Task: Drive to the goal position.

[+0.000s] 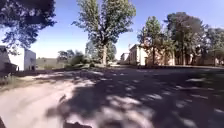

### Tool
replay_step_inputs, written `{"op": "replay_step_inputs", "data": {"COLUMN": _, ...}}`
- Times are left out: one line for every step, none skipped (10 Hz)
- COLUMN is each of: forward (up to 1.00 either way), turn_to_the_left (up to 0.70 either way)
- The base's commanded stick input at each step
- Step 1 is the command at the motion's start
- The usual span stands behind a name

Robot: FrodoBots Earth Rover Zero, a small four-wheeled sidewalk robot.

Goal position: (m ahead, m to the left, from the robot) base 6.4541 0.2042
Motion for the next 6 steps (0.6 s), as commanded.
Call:
{"op": "replay_step_inputs", "data": {"forward": 0.07, "turn_to_the_left": 0.0}}
{"op": "replay_step_inputs", "data": {"forward": 0.04, "turn_to_the_left": 0.0}}
{"op": "replay_step_inputs", "data": {"forward": 0.03, "turn_to_the_left": 0.0}}
{"op": "replay_step_inputs", "data": {"forward": 0.03, "turn_to_the_left": 0.0}}
{"op": "replay_step_inputs", "data": {"forward": 0.02, "turn_to_the_left": 0.0}}
{"op": "replay_step_inputs", "data": {"forward": 0.0, "turn_to_the_left": 0.0}}
